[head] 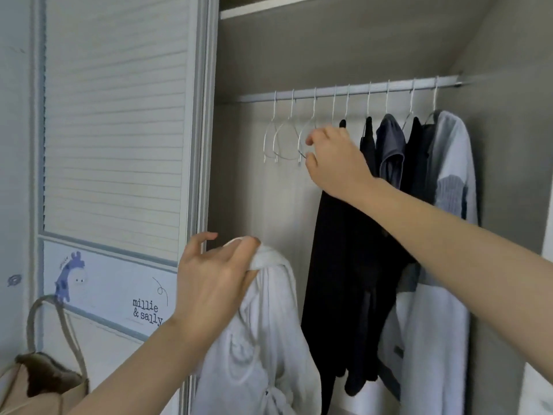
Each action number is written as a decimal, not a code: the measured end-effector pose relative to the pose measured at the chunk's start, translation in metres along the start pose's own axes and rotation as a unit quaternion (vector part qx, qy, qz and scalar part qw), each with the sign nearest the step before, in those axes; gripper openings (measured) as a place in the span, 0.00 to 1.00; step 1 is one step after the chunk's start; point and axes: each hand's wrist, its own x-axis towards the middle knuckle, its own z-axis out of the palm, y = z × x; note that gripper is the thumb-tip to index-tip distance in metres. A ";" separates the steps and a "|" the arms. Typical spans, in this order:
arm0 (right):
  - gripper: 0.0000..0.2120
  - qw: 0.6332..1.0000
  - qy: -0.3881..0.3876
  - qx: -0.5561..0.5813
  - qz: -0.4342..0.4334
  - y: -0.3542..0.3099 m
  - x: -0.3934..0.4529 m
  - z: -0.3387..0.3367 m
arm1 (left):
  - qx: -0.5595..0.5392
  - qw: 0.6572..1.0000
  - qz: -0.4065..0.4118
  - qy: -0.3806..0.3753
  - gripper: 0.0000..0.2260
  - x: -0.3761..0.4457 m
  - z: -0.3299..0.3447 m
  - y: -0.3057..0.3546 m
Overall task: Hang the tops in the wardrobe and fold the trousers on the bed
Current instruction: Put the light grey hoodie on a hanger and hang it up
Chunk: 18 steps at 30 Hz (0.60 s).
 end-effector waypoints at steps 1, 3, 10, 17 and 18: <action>0.15 1.000 0.006 -0.025 -0.004 0.006 0.019 0.007 | 0.019 1.000 0.022 0.004 0.05 0.000 0.008 -0.007; 0.15 0.998 -0.004 -0.056 0.008 0.019 0.054 0.019 | 0.058 0.997 0.041 0.002 0.06 0.000 0.026 -0.018; 0.16 0.982 -0.105 -0.127 0.091 0.063 0.140 0.081 | 0.081 0.995 0.054 -0.010 0.20 0.010 0.086 -0.047; 0.16 0.963 -0.160 -0.081 0.200 0.104 0.171 0.133 | 0.113 0.987 0.110 -0.012 0.19 0.010 0.131 -0.065; 0.17 0.959 -0.174 -0.053 0.215 0.108 0.174 0.135 | 0.120 0.985 0.124 -0.011 0.19 0.011 0.136 -0.066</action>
